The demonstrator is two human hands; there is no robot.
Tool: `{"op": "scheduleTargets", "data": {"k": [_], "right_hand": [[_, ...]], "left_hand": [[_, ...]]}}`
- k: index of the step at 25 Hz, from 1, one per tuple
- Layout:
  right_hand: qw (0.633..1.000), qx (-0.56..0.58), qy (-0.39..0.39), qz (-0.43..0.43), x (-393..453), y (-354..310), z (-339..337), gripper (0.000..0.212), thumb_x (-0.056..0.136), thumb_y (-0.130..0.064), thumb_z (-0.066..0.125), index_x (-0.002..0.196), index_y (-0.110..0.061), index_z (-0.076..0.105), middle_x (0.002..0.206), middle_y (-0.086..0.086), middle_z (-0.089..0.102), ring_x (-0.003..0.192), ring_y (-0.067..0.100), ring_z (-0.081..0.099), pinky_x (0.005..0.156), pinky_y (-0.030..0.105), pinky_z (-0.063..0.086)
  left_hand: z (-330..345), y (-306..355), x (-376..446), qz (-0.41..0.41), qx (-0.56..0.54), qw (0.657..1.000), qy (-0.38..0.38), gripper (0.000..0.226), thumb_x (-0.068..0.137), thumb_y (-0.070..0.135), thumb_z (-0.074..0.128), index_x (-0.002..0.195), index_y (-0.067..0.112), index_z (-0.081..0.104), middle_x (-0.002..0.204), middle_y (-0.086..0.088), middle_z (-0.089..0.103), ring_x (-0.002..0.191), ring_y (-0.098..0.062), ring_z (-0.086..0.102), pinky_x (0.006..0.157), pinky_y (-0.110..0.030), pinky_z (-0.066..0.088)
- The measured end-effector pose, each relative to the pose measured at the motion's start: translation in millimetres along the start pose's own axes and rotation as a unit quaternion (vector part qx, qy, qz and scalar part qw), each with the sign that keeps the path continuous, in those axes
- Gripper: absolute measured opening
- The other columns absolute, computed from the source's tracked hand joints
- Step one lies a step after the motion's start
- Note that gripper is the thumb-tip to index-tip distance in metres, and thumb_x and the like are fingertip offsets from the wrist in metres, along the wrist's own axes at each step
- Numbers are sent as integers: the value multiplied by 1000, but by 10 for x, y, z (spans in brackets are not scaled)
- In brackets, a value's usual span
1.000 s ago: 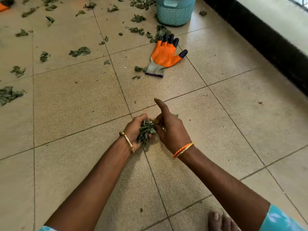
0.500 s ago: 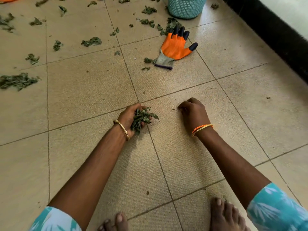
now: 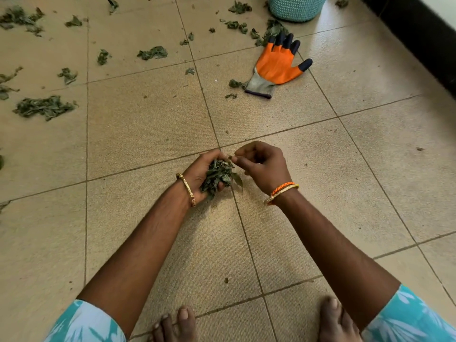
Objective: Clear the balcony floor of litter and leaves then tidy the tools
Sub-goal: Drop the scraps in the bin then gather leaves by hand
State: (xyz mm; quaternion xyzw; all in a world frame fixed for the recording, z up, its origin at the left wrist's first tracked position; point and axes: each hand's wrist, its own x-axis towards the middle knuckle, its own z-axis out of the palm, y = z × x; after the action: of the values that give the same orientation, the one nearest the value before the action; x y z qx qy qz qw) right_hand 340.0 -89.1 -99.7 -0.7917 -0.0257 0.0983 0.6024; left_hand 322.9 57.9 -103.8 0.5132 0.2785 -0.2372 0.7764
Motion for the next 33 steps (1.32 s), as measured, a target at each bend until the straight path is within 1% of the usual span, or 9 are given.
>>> {"op": "scheduleTargets", "data": {"k": [3, 8, 11, 14, 20, 22, 24, 28, 33], "right_hand": [[1000, -16, 14, -21, 52, -76, 60, 17, 76, -5, 72, 82, -16, 61, 67, -1, 68, 65, 5, 66, 58, 12, 50], [988, -134, 17, -73, 604, -145, -27, 16, 84, -6, 56, 94, -14, 66, 98, 0, 67, 94, 12, 62, 83, 25, 50], [938, -334, -30, -84, 1329, -73, -158, 41, 88, -10, 50, 129, -10, 50, 137, 12, 45, 125, 26, 44, 102, 32, 37], [874, -477, -73, -51, 1727, 113, -345, 44, 94, -21, 42, 137, -13, 40, 147, 11, 34, 134, 30, 32, 110, 45, 27], [855, -505, 109, 53, 1569, 289, -633, 39, 88, -21, 47, 124, -6, 50, 139, 18, 39, 128, 35, 35, 106, 47, 23], [865, -478, 156, -8, 1572, 210, -534, 41, 84, -19, 51, 122, -3, 51, 135, 22, 39, 126, 35, 36, 105, 42, 25], [885, -447, 94, -86, 1671, 108, -361, 53, 82, -24, 57, 131, -6, 45, 142, 21, 33, 131, 34, 32, 107, 41, 26], [887, -444, -107, -62, 2004, -40, 67, 79, 82, -37, 63, 147, -19, 22, 155, 17, 10, 142, 34, 12, 115, 44, 19], [862, -458, -100, -194, 2014, 98, 434, 36, 91, -3, 46, 126, -1, 55, 140, 19, 43, 125, 35, 45, 103, 40, 40]], "left_hand": [[26, 29, 5, 19, 28, 998, -47, 26, 88, 33, 62, 102, 12, 63, 83, -4, 59, 57, -11, 55, 35, -16, 41], [-96, 228, 97, 20, -32, 999, 38, 11, 88, 16, 60, 83, 12, 53, 77, -7, 58, 48, -12, 56, 35, -16, 42], [-186, 386, 194, 34, -52, 994, 86, 11, 87, 13, 60, 80, 11, 52, 74, -7, 56, 44, -12, 55, 33, -15, 40], [-226, 542, 275, 42, -54, 992, 104, 12, 86, 13, 60, 77, 12, 52, 71, -7, 56, 43, -12, 55, 33, -15, 40], [-259, 621, 390, 42, -60, 991, 109, 15, 87, 14, 59, 76, 13, 51, 70, -6, 55, 44, -11, 52, 33, -15, 40], [-246, 610, 411, 41, -57, 991, 113, 14, 87, 14, 60, 76, 13, 51, 70, -5, 55, 44, -11, 52, 33, -15, 40], [-247, 615, 434, 41, -49, 991, 121, 13, 86, 13, 61, 77, 13, 52, 70, -5, 56, 43, -11, 54, 33, -16, 40], [-343, 679, 452, 50, -40, 987, 146, 13, 86, 12, 61, 76, 13, 53, 69, -5, 55, 40, -11, 54, 34, -15, 40], [-555, 686, 473, 47, -40, 984, 164, 12, 85, 14, 62, 77, 13, 53, 68, -3, 55, 42, -11, 54, 34, -16, 40]]}}
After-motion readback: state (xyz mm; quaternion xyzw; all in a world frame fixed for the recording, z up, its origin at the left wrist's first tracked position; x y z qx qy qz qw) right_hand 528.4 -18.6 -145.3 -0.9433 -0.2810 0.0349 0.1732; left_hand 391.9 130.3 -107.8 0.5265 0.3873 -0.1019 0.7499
